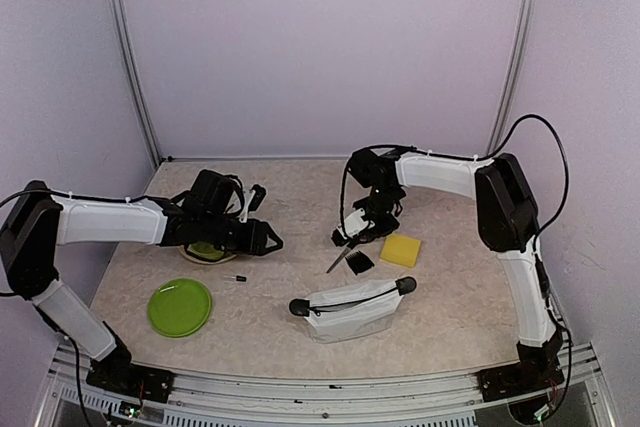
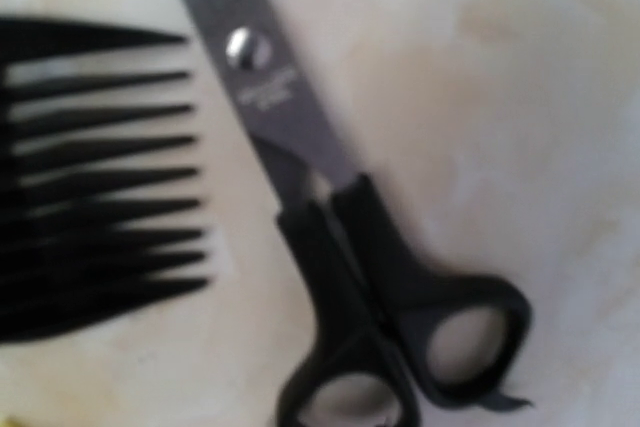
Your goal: Sort the hair-cutting tools
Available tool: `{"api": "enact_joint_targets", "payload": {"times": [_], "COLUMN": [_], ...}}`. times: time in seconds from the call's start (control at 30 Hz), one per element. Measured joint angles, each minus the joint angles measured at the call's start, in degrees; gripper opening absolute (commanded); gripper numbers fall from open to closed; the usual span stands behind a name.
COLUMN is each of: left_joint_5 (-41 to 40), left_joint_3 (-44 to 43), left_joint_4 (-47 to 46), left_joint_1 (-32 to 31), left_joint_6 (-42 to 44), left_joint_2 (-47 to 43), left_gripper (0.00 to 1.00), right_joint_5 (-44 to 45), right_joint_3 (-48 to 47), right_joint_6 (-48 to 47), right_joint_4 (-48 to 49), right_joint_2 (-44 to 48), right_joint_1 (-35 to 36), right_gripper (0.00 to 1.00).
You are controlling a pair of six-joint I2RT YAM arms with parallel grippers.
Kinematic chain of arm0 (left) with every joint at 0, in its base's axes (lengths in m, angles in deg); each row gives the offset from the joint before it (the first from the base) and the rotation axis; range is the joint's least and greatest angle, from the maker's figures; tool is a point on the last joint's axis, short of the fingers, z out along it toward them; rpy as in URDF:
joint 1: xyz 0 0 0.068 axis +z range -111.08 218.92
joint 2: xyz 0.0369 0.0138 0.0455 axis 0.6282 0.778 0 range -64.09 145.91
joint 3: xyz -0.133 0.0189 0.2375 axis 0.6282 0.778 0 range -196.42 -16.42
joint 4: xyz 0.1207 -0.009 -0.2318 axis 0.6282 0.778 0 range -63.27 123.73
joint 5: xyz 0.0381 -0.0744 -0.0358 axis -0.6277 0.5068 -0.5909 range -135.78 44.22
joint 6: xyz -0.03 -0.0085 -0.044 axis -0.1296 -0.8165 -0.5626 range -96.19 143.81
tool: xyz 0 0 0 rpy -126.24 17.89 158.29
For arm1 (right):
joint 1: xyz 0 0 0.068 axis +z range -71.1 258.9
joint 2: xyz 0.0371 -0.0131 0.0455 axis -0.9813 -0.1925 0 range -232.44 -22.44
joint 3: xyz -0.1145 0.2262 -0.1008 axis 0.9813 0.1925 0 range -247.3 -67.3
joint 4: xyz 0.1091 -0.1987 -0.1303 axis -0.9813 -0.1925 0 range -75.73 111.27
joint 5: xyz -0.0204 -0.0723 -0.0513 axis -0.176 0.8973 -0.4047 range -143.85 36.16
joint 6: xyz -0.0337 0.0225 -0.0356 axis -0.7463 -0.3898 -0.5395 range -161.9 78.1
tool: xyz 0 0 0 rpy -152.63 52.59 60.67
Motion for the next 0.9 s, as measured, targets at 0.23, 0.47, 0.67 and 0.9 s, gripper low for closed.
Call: {"api": "enact_joint_targets", "payload": {"times": [0.23,0.47,0.67,0.9], "left_joint_5": [-0.04,-0.02,0.09,-0.02], "left_joint_3": [2.16,2.43,2.43,1.36], "left_joint_4": [-0.61,-1.01,-1.07,-1.05], "left_joint_1": [0.0,0.04,0.04,0.74], "left_joint_6": [-0.39,-0.46,-0.48,-2.23], "left_joint_2": [-0.96,-1.27,-1.25,0.13], "left_gripper": [0.53,0.53,0.54,0.55], "right_joint_5": [0.7,1.38,0.61,-2.27], "right_joint_3": [-3.02,-4.02,-5.38,-3.02], "right_joint_6": [-0.66,0.11,1.73,2.78], "right_joint_4": [-2.32,-3.76,-5.49,-5.31], "right_joint_2": [-3.02,-3.54,-3.87,-1.11], "right_joint_1": [0.0,-0.02,-0.59,-1.09], "right_gripper": [0.15,0.0,0.0,0.0]}}
